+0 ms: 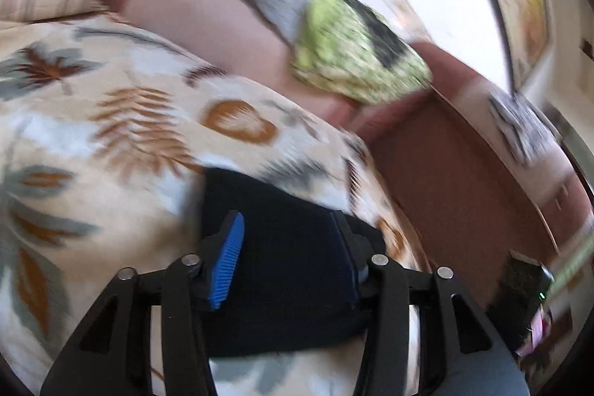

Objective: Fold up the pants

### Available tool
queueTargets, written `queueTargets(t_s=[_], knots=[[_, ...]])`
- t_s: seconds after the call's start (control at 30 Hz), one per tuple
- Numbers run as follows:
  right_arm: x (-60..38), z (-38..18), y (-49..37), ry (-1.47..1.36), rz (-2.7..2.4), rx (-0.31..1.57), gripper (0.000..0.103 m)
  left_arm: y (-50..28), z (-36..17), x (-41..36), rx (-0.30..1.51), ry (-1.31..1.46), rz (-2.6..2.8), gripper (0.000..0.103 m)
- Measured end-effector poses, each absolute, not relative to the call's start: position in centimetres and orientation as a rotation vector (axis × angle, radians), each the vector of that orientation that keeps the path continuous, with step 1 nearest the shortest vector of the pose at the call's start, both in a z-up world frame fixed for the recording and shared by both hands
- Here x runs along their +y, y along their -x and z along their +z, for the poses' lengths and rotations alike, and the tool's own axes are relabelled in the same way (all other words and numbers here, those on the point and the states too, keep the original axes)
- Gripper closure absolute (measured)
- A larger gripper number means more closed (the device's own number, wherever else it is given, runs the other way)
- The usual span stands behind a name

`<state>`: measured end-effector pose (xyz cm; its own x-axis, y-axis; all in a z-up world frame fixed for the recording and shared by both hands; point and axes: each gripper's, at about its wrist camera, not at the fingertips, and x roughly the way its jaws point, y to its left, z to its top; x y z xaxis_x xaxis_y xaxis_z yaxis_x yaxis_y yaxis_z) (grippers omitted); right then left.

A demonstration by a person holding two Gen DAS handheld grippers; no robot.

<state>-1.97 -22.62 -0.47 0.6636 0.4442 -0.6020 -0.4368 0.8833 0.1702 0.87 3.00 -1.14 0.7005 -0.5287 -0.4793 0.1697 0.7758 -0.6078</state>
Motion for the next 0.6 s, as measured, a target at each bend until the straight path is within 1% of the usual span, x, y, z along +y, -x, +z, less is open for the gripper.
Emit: queueTargets(t_s=[0.03, 0.07, 0.1, 0.13, 0.17, 0.3, 0.4, 0.43, 0.5, 0.57, 0.6], knots=[[-22.2, -1.5, 1.4, 0.003, 0.482, 0.734, 0.099, -0.9, -1.8, 2.2, 0.740, 0.541, -0.419, 0.073], [-22.1, -2.4, 0.9, 0.017, 0.457, 0.773, 0.100, -1.2, -2.9, 1.5, 0.805, 0.512, -0.399, 0.078], [-21.8, -3.3, 0.4, 0.038, 0.430, 0.813, 0.103, -1.6, -3.9, 0.9, 0.860, 0.490, -0.381, 0.082], [-21.7, -4.2, -0.1, 0.052, 0.420, 0.852, 0.103, -2.4, -5.4, 0.4, 0.938, 0.460, -0.348, 0.087], [-21.7, -4.4, -0.3, 0.058, 0.417, 0.851, 0.103, -2.8, -6.0, 0.5, 0.953, 0.464, -0.335, 0.089], [-21.3, -4.6, -0.5, 0.081, 0.387, 0.849, 0.103, -3.0, -6.0, 1.2, 0.960, 0.528, -0.347, 0.089], [-21.9, -3.1, 0.3, 0.007, 0.398, 0.802, 0.103, -2.6, -4.8, 2.1, 0.920, 0.588, -0.374, 0.088], [-22.1, -2.0, 0.5, 0.002, 0.388, 0.742, 0.103, -2.7, -4.3, 2.3, 0.890, 0.598, -0.378, 0.087], [-21.9, -0.1, 0.3, 0.016, 0.367, 0.636, 0.096, -3.3, -2.7, 2.5, 0.822, 0.609, -0.387, 0.076], [-21.7, 0.8, -1.2, 0.011, 0.354, 0.594, 0.096, -5.2, -1.7, 2.4, 0.801, 0.607, -0.389, 0.075], [-21.6, 0.4, -2.5, 0.002, 0.342, 0.624, 0.096, -6.2, -1.7, 2.4, 0.812, 0.604, -0.378, 0.075]])
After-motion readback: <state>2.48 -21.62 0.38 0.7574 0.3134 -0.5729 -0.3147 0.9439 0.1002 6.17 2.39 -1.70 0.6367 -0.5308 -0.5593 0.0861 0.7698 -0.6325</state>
